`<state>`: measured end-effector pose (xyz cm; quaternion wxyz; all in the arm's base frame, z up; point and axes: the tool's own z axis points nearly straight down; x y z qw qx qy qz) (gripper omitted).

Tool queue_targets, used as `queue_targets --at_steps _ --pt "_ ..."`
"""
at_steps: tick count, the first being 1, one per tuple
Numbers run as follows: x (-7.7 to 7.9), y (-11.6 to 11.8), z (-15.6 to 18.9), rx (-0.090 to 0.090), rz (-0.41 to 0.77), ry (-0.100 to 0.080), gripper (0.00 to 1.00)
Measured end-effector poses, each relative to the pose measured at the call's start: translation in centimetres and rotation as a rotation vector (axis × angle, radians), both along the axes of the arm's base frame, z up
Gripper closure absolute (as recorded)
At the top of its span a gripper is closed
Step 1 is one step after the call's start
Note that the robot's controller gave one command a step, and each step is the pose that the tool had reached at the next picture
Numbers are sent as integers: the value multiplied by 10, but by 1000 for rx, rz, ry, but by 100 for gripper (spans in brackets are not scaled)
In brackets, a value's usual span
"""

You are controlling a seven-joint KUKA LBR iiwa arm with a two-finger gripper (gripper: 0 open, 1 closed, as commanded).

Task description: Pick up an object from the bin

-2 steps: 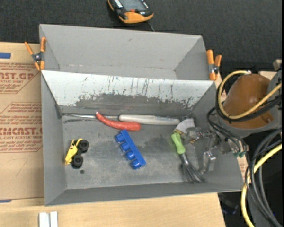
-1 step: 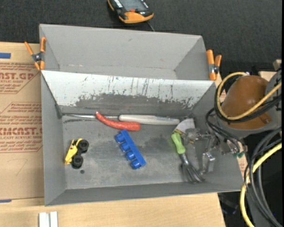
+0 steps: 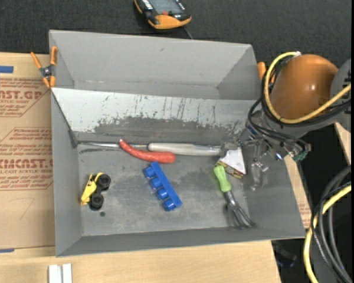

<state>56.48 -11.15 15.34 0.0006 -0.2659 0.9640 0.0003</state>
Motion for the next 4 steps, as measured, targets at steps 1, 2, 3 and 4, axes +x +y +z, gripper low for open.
queue_targets --at_steps 1,2,3,4 --pt "-29 -11 -49 1 226 4 0" --pt "-31 -12 -65 2 250 1 0" --pt "-56 -11 -76 10 581 1 0" --pt "-29 -16 -83 3 514 -6 100"
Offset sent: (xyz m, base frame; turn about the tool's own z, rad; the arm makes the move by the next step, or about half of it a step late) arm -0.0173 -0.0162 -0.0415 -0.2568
